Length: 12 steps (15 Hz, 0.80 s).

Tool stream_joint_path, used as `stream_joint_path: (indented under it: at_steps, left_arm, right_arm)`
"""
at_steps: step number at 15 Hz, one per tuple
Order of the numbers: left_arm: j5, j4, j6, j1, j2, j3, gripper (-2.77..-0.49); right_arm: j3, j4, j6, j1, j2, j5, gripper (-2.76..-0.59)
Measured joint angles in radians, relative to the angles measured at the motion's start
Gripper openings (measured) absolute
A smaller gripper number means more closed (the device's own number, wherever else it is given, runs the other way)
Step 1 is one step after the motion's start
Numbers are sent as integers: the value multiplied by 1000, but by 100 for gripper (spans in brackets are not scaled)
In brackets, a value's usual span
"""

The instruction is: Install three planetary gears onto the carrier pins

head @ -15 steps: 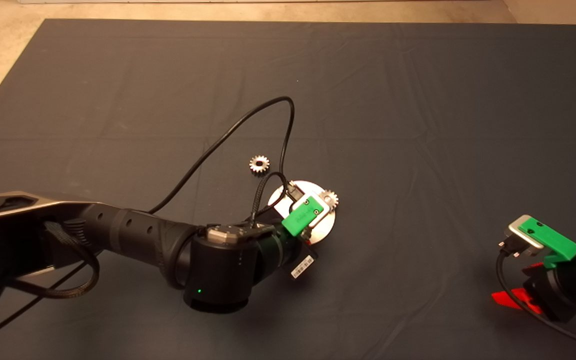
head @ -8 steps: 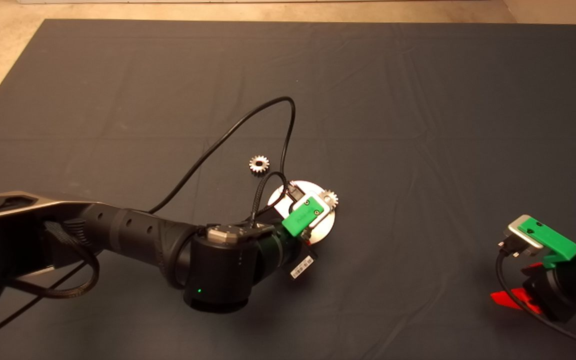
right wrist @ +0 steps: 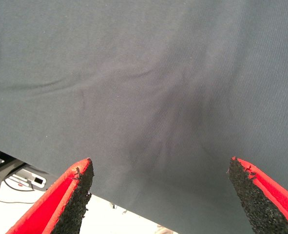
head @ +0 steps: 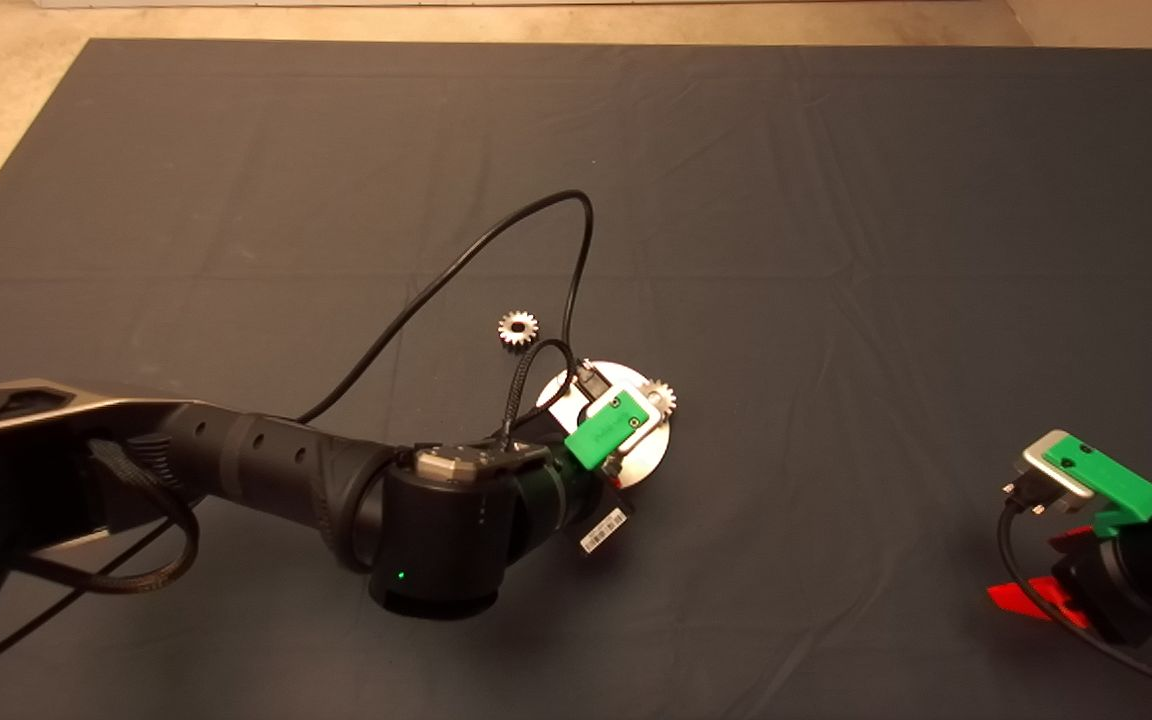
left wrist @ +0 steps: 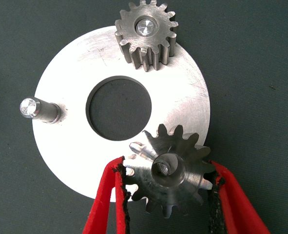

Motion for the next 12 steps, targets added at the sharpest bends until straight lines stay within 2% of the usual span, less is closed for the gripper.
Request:
stream_joint_path:
  at_steps: [7, 12]
  left_arm:
    - [-4, -1, 19, 0, -1, -4, -256]
    - [-7, -14, 36, -5, -3, -7, -256]
  right_arm:
    - [0, 0, 0, 0, 0, 3, -131]
    - [0, 0, -3, 0, -6, 3, -131]
